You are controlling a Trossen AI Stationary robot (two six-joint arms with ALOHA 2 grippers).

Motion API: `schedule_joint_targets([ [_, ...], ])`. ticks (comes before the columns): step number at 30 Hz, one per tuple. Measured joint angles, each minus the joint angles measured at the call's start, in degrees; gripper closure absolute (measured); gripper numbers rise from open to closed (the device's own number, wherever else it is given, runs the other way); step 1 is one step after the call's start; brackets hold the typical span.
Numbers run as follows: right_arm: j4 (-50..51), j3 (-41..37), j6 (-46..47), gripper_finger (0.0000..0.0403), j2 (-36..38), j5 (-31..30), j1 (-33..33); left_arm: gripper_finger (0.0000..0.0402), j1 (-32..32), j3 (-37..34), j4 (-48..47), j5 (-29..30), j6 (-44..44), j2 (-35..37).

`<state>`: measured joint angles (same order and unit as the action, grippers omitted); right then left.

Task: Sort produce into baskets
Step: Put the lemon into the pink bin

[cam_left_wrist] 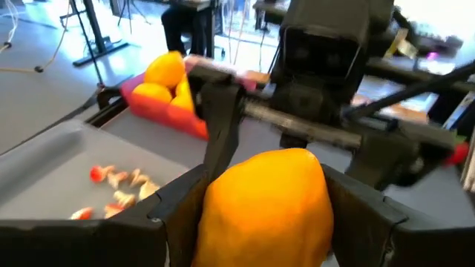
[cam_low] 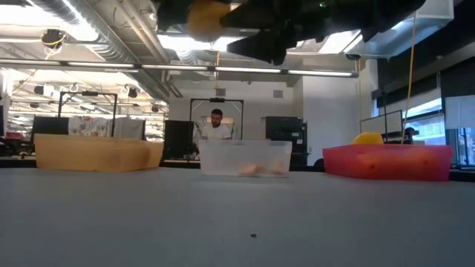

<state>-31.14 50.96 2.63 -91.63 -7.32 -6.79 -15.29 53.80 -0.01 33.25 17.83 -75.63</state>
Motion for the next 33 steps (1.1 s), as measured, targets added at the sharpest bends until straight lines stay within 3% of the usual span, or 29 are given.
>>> schedule_joint_targets([
  [9,-8.88,-0.04,-0.11,0.0057,-1.31,2.87,0.02,0.0172,0.83,0.00,9.42,-0.02,-0.40,-3.65],
  [19,-9.15,-0.04,-1.18,0.0216,-1.31,2.30,0.07,0.0159,0.83,0.00,9.59,0.39,-1.49,-3.70],
  [26,-5.80,-0.04,-2.37,0.0216,-0.63,-0.41,-0.01,0.0099,0.18,0.00,7.16,-0.04,-1.35,-3.02],
  [33,10.15,-0.04,-2.79,0.0213,6.30,-7.99,0.00,0.0082,-3.05,0.04,-11.44,0.06,5.30,3.84],
])
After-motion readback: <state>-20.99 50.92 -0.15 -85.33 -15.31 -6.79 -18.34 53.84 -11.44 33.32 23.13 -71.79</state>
